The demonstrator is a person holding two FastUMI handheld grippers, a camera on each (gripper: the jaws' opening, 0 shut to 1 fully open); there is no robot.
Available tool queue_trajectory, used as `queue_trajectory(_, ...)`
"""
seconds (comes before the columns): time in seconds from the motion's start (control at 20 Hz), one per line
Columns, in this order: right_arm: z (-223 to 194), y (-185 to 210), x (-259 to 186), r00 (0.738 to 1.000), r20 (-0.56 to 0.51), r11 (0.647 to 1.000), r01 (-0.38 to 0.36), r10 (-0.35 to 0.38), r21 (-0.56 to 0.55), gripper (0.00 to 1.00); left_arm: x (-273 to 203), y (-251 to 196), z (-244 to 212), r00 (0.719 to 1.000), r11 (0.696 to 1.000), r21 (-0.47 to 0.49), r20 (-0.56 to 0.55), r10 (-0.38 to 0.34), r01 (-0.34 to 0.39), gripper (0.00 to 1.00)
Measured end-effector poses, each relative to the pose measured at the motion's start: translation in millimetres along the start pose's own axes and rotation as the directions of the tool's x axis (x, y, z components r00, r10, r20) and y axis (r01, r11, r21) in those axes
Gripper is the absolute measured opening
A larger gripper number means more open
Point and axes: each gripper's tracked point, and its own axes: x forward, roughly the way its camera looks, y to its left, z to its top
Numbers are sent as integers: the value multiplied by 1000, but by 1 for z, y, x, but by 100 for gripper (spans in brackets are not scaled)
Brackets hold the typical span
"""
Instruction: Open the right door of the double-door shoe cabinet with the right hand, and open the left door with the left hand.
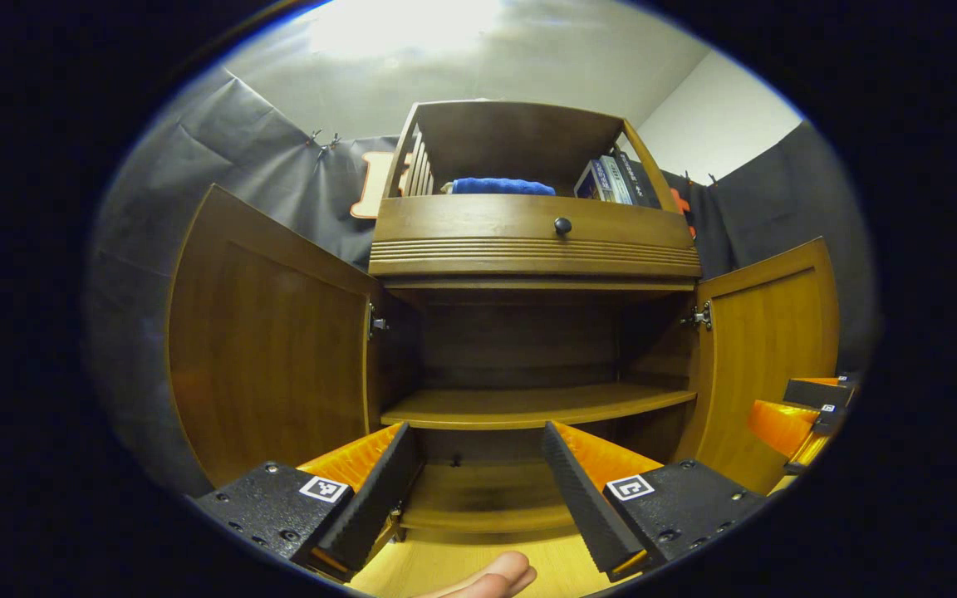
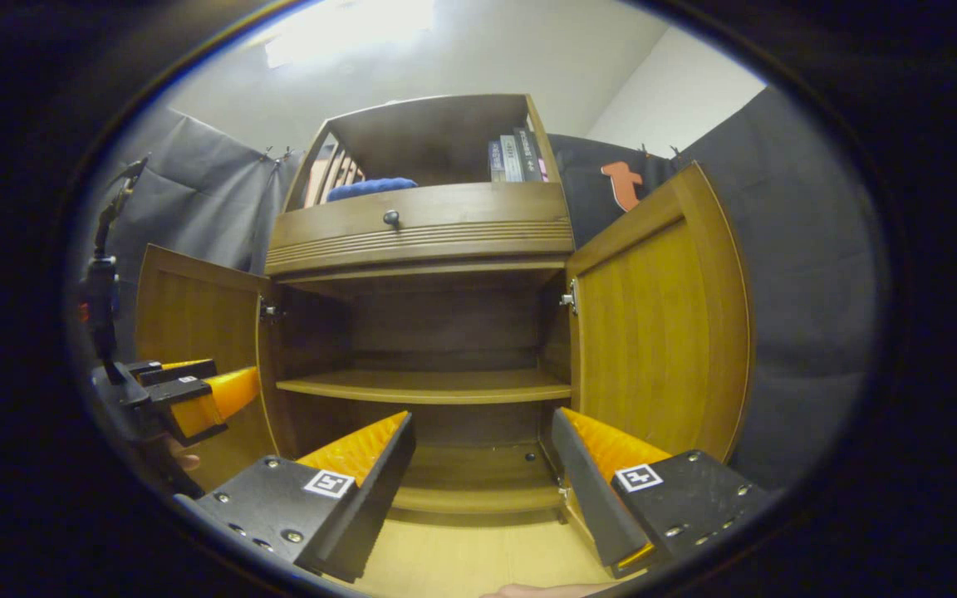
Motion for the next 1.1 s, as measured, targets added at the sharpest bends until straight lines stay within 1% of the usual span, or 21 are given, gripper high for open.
queue_trajectory(0.15, 4, 1, -6, 1000, 8, 1000, 15, -15, -10, 98, -4, -2, 1, 1000, 1000, -4, 1, -16, 16, 96)
queue_trajectory(0.3, 1, 4, -9, 1000, 6, 999, 12, -12, -40, 98, -6, -5, 2, 1000, 999, -15, 0, -31, 31, 96)
queue_trajectory(0.35, 1, 5, -10, 1000, 8, 999, 9, -9, -47, 98, -5, -4, 1, 1000, 999, -17, -2, -30, 30, 96)
queue_trajectory(0.4, 1, 5, -10, 1000, 8, 999, 7, -7, -48, 94, -5, -3, 0, 1000, 1000, -17, -6, -26, 26, 96)
queue_trajectory(0.45, -1, 6, -12, 1000, 8, 999, 5, -4, -44, 94, -4, -1, -2, 1000, 1000, -14, -13, -16, 16, 96)
queue_trajectory(0.5, -3, 7, -13, 1000, 6, 999, 2, -2, -37, 98, -3, 0, -1, 1000, 1000, -7, -9, -6, 6, 95)
queue_trajectory(0.55, -6, 6, -14, 1000, 4, 1000, 4, -4, -27, 100, -2, 0, -1, 1000, 1000, 3, -5, -1, 1, 96)
queue_trajectory(0.6, -9, 6, -16, 1000, 2, 1000, 2, -2, -21, 94, -1, -2, -2, 1000, 1000, 13, -10, -3, 3, 95)
queue_trajectory(0.65, -12, 7, -17, 1000, -2, 1000, -2, 2, -20, 98, -2, -5, -6, 1000, 1000, 15, -18, -12, 12, 95)
queue_trajectory(0.75, -12, 5, -19, 1000, -3, 1000, 0, 0, -19, 98, -1, -9, -8, 999, 1000, 7, -29, -27, 28, 96)
queue_trajectory(0.8, -10, 3, -18, 1000, 2, 1000, 3, -3, -17, 94, -1, -8, -7, 999, 1000, 8, -29, -23, 23, 96)
queue_trajectory(0.85, -8, 3, -19, 1000, 7, 1000, 4, -4, -13, 94, -1, -6, -6, 1000, 1000, 11, -26, -17, 17, 96)
queue_trajectory(0.9, -6, 3, -19, 1000, 10, 1000, 3, -3, -12, 98, -1, -4, -5, 1000, 1000, 11, -24, -11, 11, 96)
queue_trajectory(0.95, -6, 5, -20, 1000, 12, 1000, -1, 1, -14, 98, -1, -3, -5, 1000, 1000, 10, -22, -6, 6, 96)
queue_trajectory(1.0, -5, 7, -20, 1000, 13, 1000, -3, 4, -19, 94, -1, -1, -4, 1000, 1000, 5, -21, 0, 0, 96)
queue_trajectory(1.05, -5, 7, -20, 1000, 15, 1000, -5, 6, -24, 94, -2, -2, -5, 1000, 1000, 3, -26, 0, 0, 96)
queue_trajectory(1.1, -4, 8, -20, 1000, 17, 1000, -7, 7, -27, 98, -3, -2, -7, 1000, 1000, 2, -29, -1, 1, 97)
